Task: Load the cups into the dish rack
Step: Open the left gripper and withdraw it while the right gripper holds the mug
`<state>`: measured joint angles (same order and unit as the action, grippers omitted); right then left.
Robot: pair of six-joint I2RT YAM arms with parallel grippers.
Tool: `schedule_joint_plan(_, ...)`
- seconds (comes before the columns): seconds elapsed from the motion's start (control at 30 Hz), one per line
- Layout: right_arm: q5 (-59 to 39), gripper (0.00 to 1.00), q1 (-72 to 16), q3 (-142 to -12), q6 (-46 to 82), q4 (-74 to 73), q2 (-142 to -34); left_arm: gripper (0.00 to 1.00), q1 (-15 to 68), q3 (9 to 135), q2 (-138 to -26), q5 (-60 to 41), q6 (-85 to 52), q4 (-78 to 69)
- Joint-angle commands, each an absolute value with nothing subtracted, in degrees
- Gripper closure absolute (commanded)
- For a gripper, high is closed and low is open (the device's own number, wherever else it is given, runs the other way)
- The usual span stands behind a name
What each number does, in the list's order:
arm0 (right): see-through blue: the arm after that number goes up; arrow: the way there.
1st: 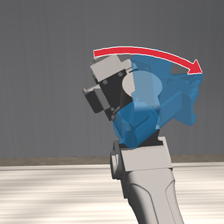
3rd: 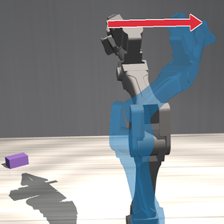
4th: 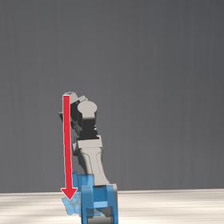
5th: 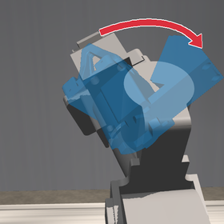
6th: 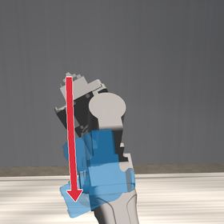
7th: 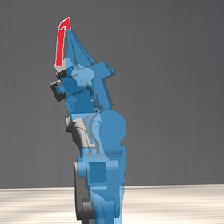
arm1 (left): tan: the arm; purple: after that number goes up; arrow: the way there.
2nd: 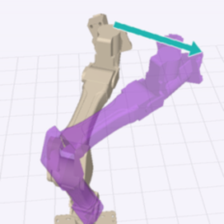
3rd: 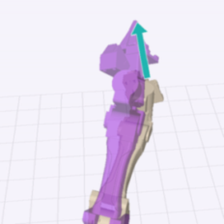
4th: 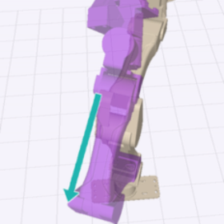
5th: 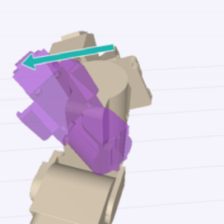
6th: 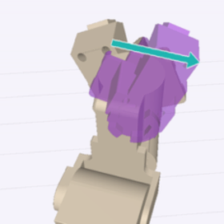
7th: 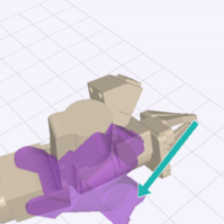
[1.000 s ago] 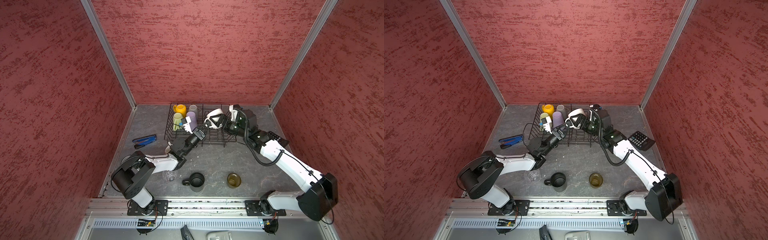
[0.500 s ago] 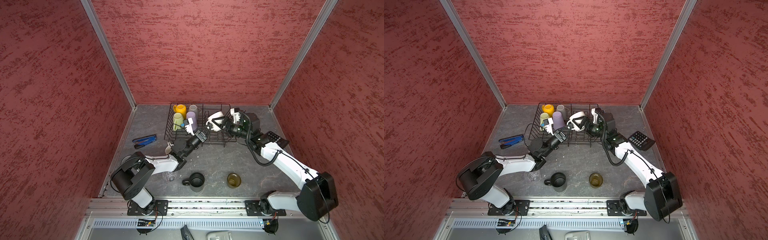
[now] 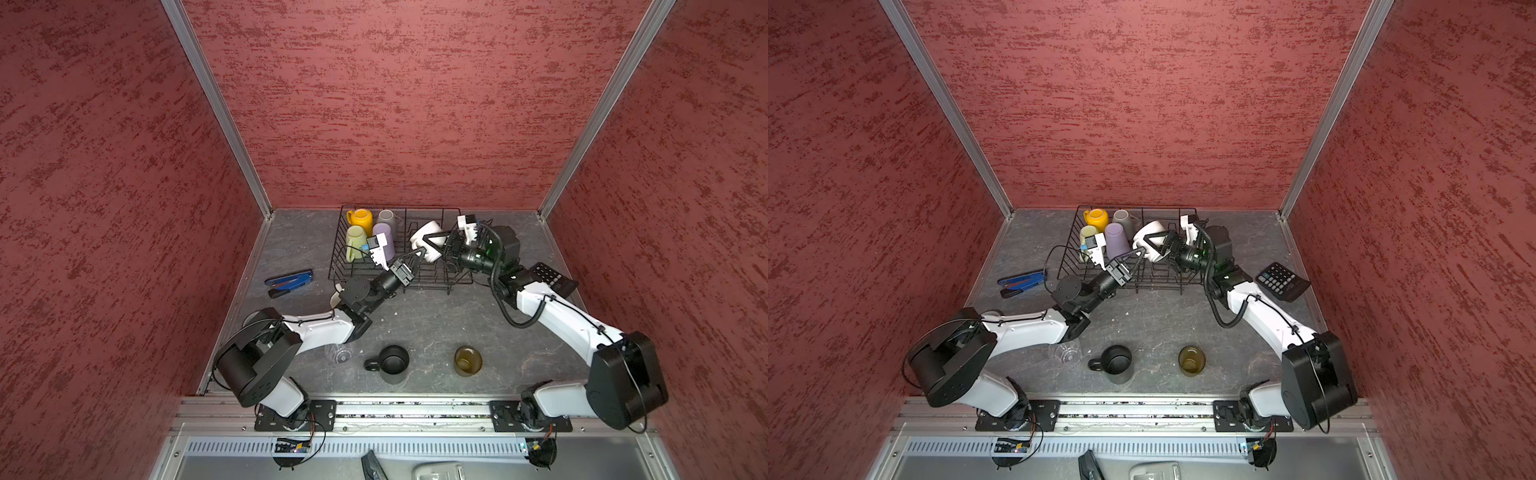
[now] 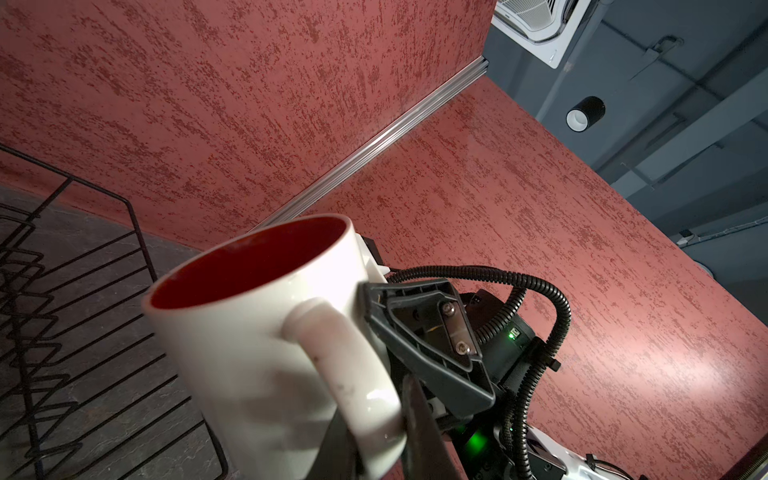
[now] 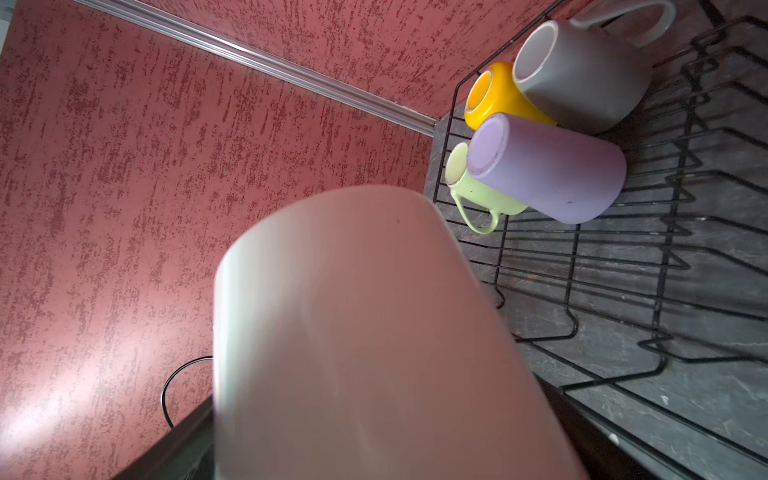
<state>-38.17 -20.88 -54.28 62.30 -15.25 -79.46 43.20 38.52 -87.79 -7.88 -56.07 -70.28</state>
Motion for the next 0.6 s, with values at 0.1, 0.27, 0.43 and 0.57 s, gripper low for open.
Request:
schedule_joint_plan(0.1, -25.9, 0.06, -16.8, -53.3, 67.8, -18.3, -80.3, 1.0, 46.6, 41.3, -87.5, -17.2, -51.4, -80.9)
schedule_joint_plan(0.27, -25.2, 0.13, -16.8, -53.8, 68.7, -17.6, -79.8, 1.0, 48.0, 42.6, -90.6, -18.5, -51.0, -80.9)
schedule_joint_plan(0.43, -23.7, 0.21, -16.7, -53.4, 68.4, -16.8, -79.6, 1.0, 48.5, 42.8, -91.6, -19.0, -51.1, -81.0)
schedule_joint_plan(0.57, -23.9, 0.3, -16.7, -53.6, 67.9, -17.0, -80.1, 1.0, 48.4, 42.2, -91.5, -19.3, -51.1, -80.9)
